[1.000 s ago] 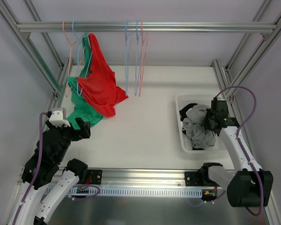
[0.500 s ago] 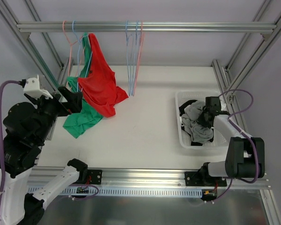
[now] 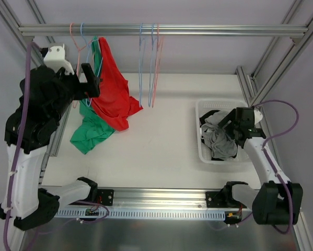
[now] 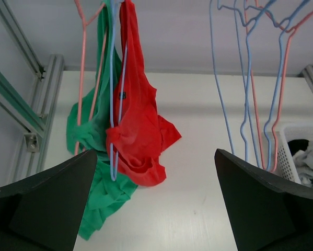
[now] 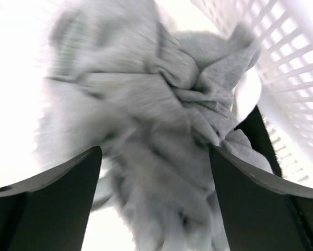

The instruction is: Remove the tank top from the hanger

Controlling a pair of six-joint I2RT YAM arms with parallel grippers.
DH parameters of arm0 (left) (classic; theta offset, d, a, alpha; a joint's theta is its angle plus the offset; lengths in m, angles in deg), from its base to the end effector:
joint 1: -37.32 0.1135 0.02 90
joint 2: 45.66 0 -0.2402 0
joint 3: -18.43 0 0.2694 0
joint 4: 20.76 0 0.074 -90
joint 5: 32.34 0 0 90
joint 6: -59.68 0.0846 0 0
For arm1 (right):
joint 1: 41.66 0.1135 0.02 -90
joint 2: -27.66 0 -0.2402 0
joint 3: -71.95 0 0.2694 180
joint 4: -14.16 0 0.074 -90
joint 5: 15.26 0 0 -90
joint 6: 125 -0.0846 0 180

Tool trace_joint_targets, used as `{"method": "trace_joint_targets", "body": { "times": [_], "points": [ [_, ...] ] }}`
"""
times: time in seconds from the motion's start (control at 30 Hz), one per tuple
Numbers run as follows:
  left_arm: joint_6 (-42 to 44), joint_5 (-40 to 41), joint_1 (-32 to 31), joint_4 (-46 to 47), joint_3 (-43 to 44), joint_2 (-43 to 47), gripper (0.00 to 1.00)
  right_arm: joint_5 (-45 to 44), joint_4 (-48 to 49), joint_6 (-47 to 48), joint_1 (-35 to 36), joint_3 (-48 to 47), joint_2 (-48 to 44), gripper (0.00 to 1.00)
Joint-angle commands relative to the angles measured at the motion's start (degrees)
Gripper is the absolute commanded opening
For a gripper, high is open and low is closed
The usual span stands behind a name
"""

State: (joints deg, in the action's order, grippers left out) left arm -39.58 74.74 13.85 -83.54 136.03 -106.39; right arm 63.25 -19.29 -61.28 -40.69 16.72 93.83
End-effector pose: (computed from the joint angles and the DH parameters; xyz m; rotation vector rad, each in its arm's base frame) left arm 0.1969 -0.0584 0.5327 -0.0177 1.6725 -0.1823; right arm 0.2998 -0.0118 0.1723 0.6051 2.2460 0.0030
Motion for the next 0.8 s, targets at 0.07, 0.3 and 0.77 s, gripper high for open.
{"method": "trace_joint_targets", "body": {
  "times": [0.07, 0.3, 0.77],
  "points": [
    [4.42, -5.21, 5.08, -1.24, 10.84, -10.89, 0.99, -2.76, -10.0, 7.46, -0.27, -10.09, -13.32, 0.98],
    [5.04, -16.64, 14.76, -1.15, 14.98, -20.74, 0.88, 17.43, -13.35, 19.25, -0.27, -16.43, -24.24, 0.99],
    [5.39, -18.31, 20.12, -0.98, 15.07, -30.5, 0.56, 37.76, -11.94, 18.55, -0.18, -14.67, -31.72, 1.0]
  ]
}}
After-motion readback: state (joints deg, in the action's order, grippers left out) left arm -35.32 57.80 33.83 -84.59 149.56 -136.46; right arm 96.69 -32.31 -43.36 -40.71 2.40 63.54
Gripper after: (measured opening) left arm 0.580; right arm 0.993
